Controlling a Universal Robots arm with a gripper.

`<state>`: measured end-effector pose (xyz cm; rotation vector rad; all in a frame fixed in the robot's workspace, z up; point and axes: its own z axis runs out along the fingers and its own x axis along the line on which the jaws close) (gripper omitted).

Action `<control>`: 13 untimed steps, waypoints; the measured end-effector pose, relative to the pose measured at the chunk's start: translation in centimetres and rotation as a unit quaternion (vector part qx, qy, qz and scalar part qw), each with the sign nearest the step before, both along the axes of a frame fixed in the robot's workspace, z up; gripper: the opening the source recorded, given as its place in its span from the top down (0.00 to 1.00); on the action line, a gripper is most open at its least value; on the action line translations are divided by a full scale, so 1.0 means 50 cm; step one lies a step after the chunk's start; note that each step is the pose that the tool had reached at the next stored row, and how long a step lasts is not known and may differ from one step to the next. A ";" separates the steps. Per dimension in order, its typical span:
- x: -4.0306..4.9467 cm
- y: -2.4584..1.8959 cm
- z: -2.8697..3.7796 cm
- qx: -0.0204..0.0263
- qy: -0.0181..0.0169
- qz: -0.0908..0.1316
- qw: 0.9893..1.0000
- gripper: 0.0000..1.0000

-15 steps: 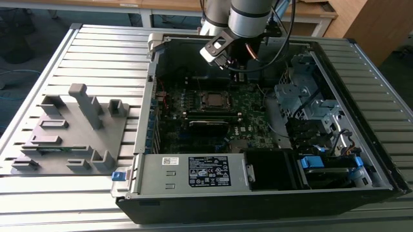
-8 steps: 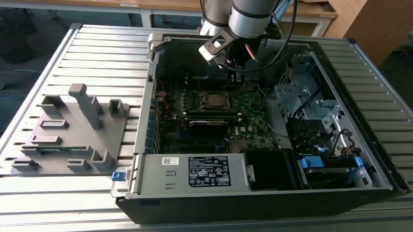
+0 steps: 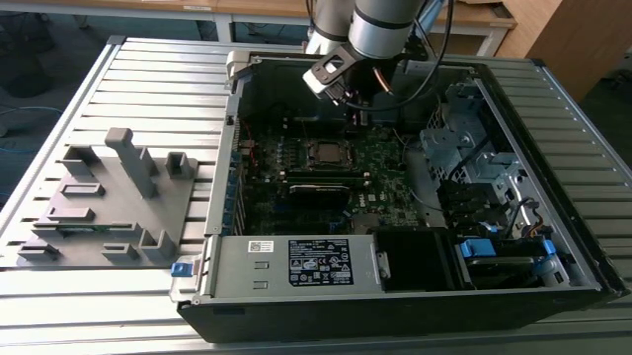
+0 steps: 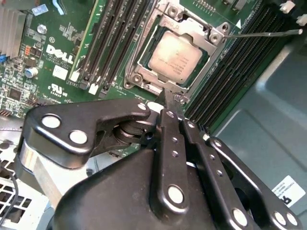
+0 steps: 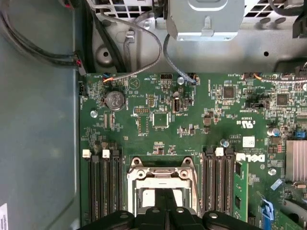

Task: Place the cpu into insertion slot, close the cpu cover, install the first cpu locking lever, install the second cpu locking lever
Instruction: 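Close the cpu cover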

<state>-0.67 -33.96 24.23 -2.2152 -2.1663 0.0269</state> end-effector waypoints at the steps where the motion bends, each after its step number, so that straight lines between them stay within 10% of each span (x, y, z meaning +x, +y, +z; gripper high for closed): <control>1: -0.004 -0.0001 -0.001 0.000 -0.001 0.000 1.000 0.90; 13: -0.042 -0.0002 -0.019 0.000 -0.009 0.000 1.000 0.90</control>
